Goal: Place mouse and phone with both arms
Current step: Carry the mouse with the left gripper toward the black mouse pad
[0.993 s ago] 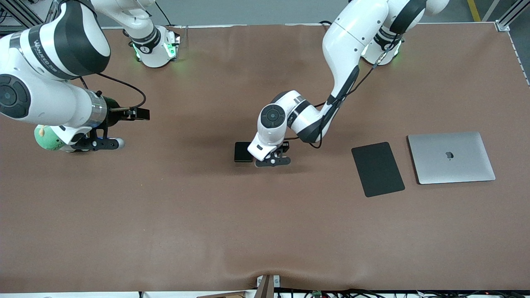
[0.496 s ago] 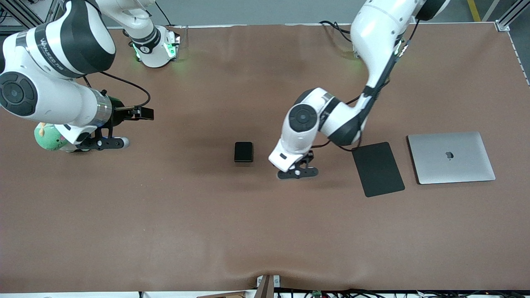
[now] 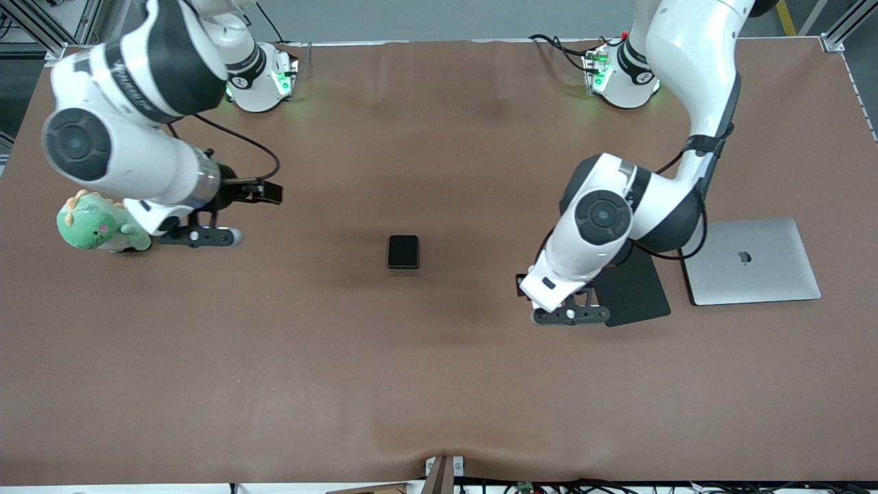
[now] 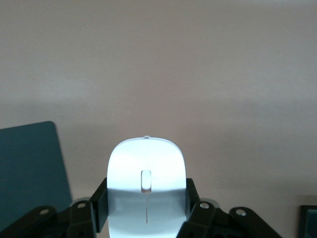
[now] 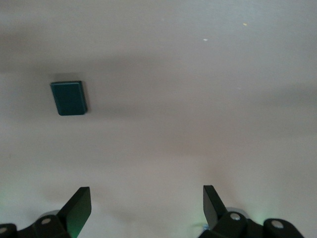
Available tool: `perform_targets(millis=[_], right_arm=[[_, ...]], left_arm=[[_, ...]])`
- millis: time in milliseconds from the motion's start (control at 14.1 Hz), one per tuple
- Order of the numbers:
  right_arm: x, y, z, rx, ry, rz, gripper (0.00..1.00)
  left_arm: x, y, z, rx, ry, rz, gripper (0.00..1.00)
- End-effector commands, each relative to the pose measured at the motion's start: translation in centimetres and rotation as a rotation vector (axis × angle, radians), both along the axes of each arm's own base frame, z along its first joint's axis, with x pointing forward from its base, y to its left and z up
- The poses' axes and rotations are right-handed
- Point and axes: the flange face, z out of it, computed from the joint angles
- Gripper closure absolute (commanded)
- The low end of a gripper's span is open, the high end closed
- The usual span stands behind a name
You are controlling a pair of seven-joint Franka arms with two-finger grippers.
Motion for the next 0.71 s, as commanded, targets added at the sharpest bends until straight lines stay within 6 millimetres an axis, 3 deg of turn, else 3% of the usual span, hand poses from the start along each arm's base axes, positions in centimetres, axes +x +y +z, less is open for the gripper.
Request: perform_targets(millis=[0, 213, 354, 638], right_arm=[[0.2, 3.6, -2.3, -0.012, -0.024, -0.069, 0.00], [1.1, 6.2, -6.3, -0.004, -0.043, -0.061, 0.00], [1.0, 8.8, -10.3, 0.010, -0.079, -0.042, 0.00], [1.2, 11.9, -15.6, 0.037, -0.139, -0.022, 0.00]], left_arm=[[-0.2, 2.3, 1.4, 0.030, 0.020, -0.025, 1.00], [0.2, 5.4, -0.7, 0.052, 0.063, 0.013, 1.00], [0.5, 9.0, -1.6, 0.064, 0.089, 0.045, 1.00], [1.6, 16.4, -4.7, 0.077, 0.134, 0.090, 1.00]])
